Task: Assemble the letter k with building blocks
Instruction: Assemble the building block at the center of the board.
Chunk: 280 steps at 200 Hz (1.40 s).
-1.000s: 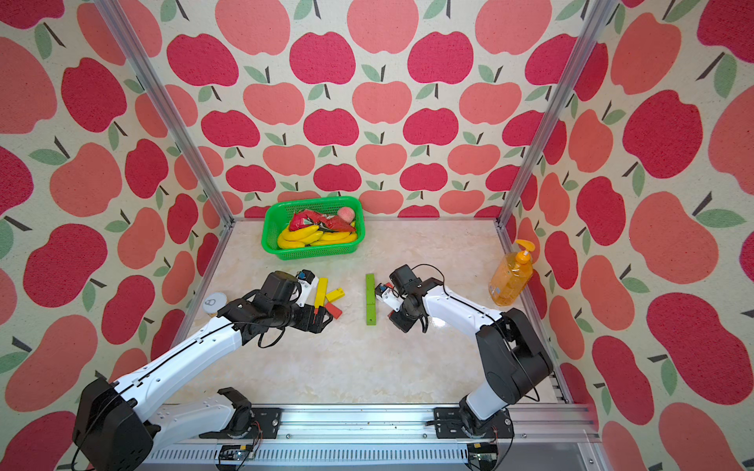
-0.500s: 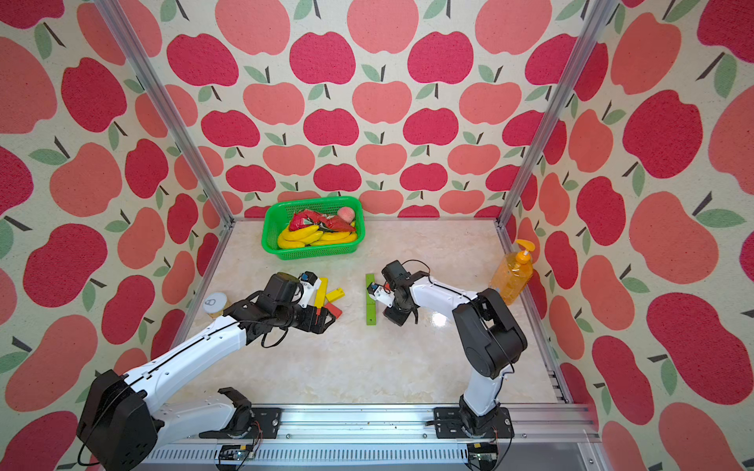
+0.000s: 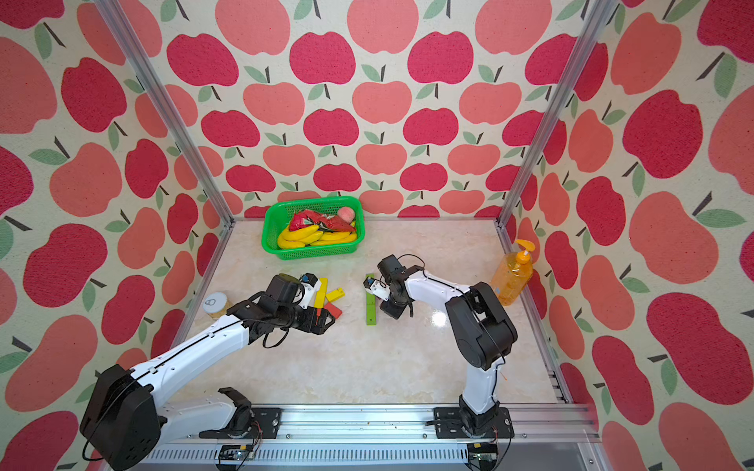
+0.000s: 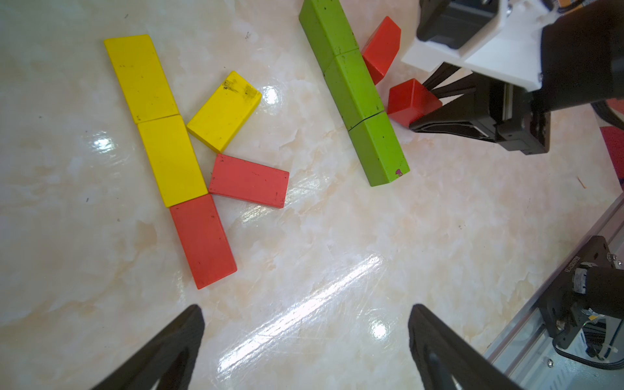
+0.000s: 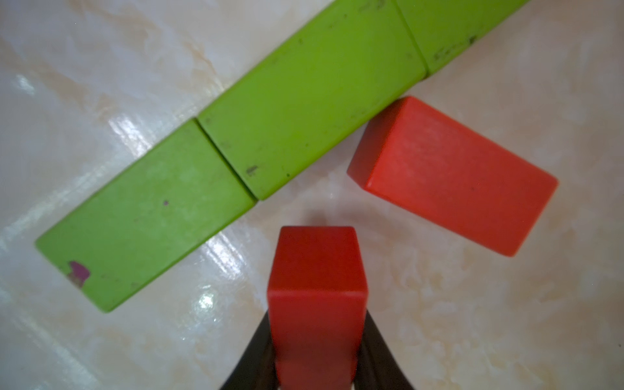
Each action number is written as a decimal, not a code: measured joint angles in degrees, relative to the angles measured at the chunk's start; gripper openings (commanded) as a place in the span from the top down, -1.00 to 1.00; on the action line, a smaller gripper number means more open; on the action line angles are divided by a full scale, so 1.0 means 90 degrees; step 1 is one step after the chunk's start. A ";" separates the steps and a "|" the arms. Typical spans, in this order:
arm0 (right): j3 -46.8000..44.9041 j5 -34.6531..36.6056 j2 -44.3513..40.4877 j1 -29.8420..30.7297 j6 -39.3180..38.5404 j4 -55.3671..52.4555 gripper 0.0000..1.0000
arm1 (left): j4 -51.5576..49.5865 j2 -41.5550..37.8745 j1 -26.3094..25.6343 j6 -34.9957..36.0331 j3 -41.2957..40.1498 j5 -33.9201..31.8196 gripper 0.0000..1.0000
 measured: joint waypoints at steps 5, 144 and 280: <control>0.0017 0.0000 0.0012 0.0000 0.0002 0.0000 0.79 | 0.0000 0.0000 0.0000 0.0000 0.0000 0.0000 -0.95; 0.0301 -0.0002 0.0228 0.0000 0.0051 -0.0121 0.52 | 0.0000 0.0032 0.0005 0.0000 0.0000 -0.0005 -0.95; 0.0104 -0.0165 0.0255 -0.0085 0.0185 0.0010 0.18 | -0.0002 0.0175 0.0010 0.0046 0.0000 0.0000 -0.95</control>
